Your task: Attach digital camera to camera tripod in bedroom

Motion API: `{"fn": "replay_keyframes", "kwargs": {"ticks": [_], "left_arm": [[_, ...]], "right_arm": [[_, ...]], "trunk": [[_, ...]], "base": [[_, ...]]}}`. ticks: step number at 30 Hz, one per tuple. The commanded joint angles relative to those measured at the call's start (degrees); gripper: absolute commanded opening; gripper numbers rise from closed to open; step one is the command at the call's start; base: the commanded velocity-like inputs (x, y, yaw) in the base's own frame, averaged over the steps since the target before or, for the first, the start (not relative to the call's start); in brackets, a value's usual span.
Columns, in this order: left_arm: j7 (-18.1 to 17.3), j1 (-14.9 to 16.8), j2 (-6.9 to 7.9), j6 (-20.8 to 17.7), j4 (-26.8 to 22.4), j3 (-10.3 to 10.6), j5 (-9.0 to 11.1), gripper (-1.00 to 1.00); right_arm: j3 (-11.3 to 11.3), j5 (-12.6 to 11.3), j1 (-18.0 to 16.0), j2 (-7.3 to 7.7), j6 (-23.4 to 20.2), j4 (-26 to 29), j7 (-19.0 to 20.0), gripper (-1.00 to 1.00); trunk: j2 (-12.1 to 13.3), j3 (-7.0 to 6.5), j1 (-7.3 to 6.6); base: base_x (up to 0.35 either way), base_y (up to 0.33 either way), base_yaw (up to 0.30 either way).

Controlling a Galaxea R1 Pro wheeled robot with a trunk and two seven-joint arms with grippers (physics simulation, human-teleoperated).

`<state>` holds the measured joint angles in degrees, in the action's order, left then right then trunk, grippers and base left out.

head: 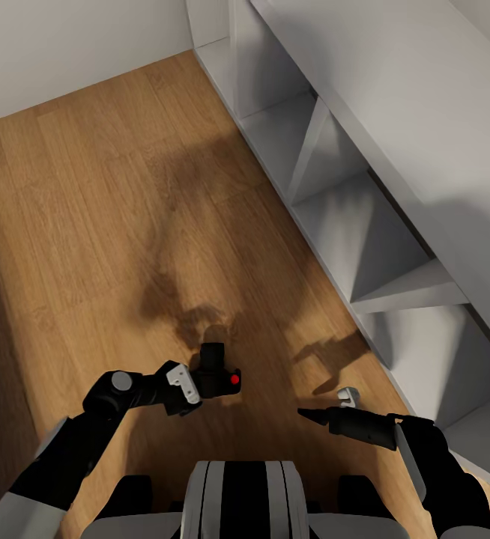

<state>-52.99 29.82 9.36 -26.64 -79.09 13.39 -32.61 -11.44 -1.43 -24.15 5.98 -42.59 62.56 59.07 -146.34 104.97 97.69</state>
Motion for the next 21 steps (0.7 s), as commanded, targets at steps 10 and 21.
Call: {"fn": "replay_keyframes", "kwargs": {"ticks": [10,21], "left_arm": [[0.25,0.0,-1.13,0.38,0.41,0.06,-1.86,1.0],[0.48,0.03,-4.54,4.35,4.59,0.07,-8.31,1.0]], "right_arm": [[-0.04,-0.43,-0.02,0.0,-0.34,-0.05,-0.03,1.0],[-0.09,-0.53,-0.02,0.0,0.46,-0.07,-0.02,1.0]], "trunk": [[-0.01,0.03,-0.01],[-0.01,0.03,-0.01]], "base": [[0.0,0.0,0.0],[0.0,0.0,0.0]]}}
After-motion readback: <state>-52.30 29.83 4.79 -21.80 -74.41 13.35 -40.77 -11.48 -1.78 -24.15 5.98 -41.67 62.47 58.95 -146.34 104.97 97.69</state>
